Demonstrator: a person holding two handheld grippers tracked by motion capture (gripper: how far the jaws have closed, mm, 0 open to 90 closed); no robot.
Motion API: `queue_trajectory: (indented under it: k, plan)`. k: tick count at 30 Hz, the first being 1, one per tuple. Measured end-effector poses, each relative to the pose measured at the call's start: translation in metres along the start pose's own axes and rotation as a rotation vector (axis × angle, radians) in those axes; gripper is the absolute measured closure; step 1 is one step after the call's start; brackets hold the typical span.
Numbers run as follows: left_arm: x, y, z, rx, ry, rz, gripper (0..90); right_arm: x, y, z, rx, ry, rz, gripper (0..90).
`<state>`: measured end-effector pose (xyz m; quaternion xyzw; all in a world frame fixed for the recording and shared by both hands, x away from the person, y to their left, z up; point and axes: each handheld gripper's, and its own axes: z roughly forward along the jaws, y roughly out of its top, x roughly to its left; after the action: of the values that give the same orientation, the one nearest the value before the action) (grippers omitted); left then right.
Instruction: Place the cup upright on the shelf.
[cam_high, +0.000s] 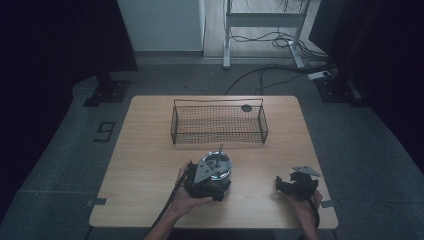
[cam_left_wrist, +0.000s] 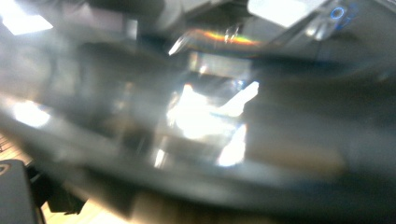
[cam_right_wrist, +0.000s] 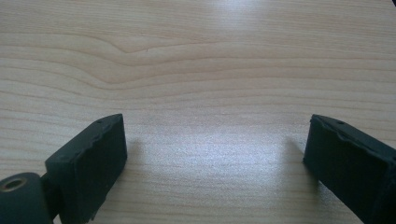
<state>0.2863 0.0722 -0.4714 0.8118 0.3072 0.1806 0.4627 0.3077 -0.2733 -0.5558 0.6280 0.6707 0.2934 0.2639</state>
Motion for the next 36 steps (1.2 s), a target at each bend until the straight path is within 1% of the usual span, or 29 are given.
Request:
queue_trajectory:
  k: [4,8,11,18,25,36]
  plan:
    - [0.002,0.002,-0.003,-0.005,0.003,-0.006,4.3,0.000,0.000,0.000,0.000,0.000,0.001,5.8]
    - [0.006,0.003,-0.006,0.001,0.011,-0.013,4.3,0.000,0.000,0.000,0.000,0.000,0.001,5.9]
    - [0.010,0.005,-0.009,-0.001,0.009,-0.024,4.3,0.000,0.000,0.000,0.000,0.000,0.000,5.8]
    - [0.017,0.008,-0.013,-0.003,0.012,-0.034,4.3,0.000,0.000,0.000,0.000,0.000,0.000,5.9]
    - [0.026,0.014,-0.019,-0.010,0.021,-0.049,4.3,0.000,0.000,0.000,0.000,0.000,0.000,5.8]
    - [0.036,0.018,-0.023,-0.021,0.024,-0.056,4.3,0.000,0.000,0.000,0.000,0.000,0.000,5.8]
